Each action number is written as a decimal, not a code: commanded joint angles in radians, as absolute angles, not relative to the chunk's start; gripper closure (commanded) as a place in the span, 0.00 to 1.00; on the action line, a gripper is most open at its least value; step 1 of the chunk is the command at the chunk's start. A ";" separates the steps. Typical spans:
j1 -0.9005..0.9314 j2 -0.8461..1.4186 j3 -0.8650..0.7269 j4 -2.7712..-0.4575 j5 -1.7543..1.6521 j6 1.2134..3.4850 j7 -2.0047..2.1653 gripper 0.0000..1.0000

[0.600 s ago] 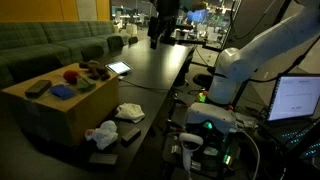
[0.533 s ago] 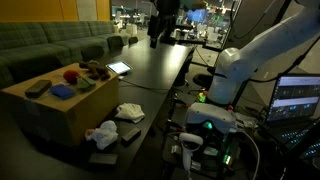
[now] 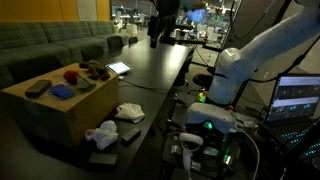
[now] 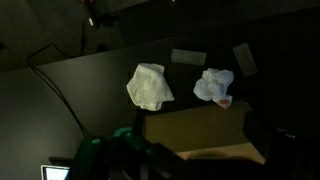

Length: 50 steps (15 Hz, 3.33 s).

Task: Put the items on the table on to the box and the items on the box on to the table.

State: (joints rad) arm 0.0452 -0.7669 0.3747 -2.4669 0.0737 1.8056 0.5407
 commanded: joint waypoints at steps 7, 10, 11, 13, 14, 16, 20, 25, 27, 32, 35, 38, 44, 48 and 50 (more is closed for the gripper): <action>-0.005 -0.566 0.295 -2.403 -0.148 2.043 0.401 0.00; -0.018 -0.469 0.263 -2.373 -0.213 2.150 0.366 0.00; -0.023 -0.434 0.252 -2.359 -0.234 2.188 0.356 0.00; -0.038 -0.353 0.227 -2.323 -0.270 2.257 0.344 0.00; -0.044 -0.311 0.212 -2.302 -0.285 2.292 0.332 0.00; -0.056 -0.232 0.197 -2.263 -0.326 2.357 0.339 0.00; -0.071 -0.088 0.158 -2.201 -0.439 2.504 0.372 0.00; -0.039 0.060 0.100 -2.102 -0.510 2.551 0.371 0.00; -0.019 0.113 0.083 -2.068 -0.501 2.574 0.362 0.00; 0.005 0.290 0.029 -1.954 -0.426 2.667 0.285 0.00; 0.008 0.394 0.009 -1.885 -0.352 2.711 0.223 0.00; -0.005 0.484 0.020 -1.821 -0.251 2.733 0.136 0.00; -0.012 0.610 0.029 -1.711 -0.136 2.736 0.012 0.00; 0.002 0.657 0.003 -1.672 -0.154 2.751 -0.007 0.00; 0.007 0.676 -0.009 -1.659 -0.161 2.758 -0.011 0.00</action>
State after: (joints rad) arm -0.0108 0.6327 0.0179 -1.7134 -0.1655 2.7338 0.0182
